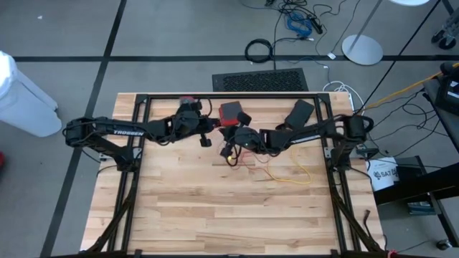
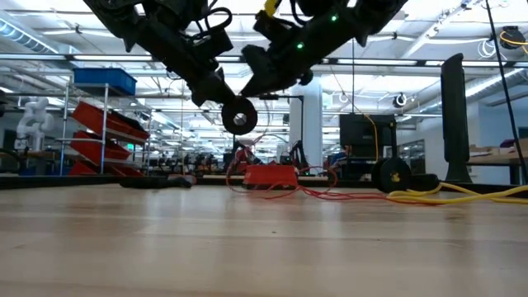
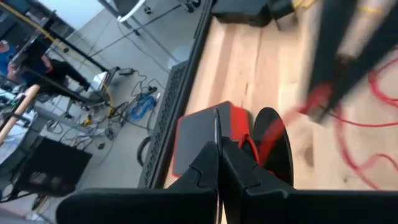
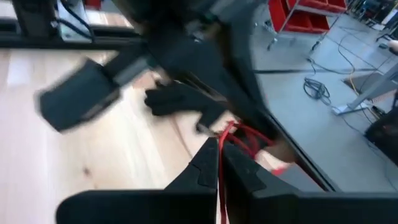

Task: Coil cords
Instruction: Coil the red wire onto the spool

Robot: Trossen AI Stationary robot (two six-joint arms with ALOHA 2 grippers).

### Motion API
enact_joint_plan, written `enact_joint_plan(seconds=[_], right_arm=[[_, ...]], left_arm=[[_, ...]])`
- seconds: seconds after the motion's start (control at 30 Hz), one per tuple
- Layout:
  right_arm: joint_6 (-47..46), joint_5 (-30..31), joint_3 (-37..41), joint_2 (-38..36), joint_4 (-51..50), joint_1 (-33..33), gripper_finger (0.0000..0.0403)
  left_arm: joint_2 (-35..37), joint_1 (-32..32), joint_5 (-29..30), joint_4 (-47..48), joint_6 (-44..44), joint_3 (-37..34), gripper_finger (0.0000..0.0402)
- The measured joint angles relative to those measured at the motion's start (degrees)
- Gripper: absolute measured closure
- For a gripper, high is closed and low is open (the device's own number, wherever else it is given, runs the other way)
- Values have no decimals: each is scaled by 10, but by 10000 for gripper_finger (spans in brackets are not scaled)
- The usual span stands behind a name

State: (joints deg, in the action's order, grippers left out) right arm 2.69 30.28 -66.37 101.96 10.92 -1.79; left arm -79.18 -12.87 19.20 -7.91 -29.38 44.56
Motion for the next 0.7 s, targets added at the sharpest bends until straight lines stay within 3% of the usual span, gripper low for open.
enact_joint_plan(seconds=[0.33,0.7], right_arm=[[65,-21,0,-23,-158,-38,403],[94,-68,4,-21,-161,-42,402]], left_arm=[[0,16,-63,-5,7,0,401],[14,15,-143,-26,65,0,401]])
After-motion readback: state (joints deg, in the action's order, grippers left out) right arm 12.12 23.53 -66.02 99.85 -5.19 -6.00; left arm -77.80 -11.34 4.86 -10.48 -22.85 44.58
